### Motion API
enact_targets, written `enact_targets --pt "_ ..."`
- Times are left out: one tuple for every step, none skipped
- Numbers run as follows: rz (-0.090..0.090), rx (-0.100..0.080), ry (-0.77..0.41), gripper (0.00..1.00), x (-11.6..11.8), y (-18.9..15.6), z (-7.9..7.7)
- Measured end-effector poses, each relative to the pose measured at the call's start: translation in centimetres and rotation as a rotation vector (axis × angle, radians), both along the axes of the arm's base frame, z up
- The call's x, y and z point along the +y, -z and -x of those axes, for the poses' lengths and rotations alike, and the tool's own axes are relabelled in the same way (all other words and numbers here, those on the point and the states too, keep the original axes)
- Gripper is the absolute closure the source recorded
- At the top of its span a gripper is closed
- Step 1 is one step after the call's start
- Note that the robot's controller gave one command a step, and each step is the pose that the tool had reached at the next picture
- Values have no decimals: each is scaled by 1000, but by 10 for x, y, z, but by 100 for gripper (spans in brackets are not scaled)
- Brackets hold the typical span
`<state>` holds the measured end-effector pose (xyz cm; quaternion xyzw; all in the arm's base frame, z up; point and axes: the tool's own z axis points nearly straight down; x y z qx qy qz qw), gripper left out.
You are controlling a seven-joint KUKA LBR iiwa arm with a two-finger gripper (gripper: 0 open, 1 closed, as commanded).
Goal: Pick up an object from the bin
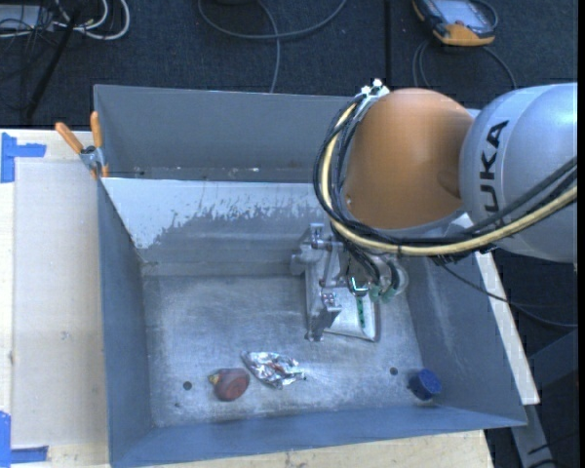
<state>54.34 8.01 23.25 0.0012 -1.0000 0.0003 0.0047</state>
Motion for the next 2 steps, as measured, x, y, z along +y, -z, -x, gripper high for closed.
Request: enact_targets --pt "-2 -10 -185 0 15 164 33" --pt "-1 -9 -54 0 8 133 43"
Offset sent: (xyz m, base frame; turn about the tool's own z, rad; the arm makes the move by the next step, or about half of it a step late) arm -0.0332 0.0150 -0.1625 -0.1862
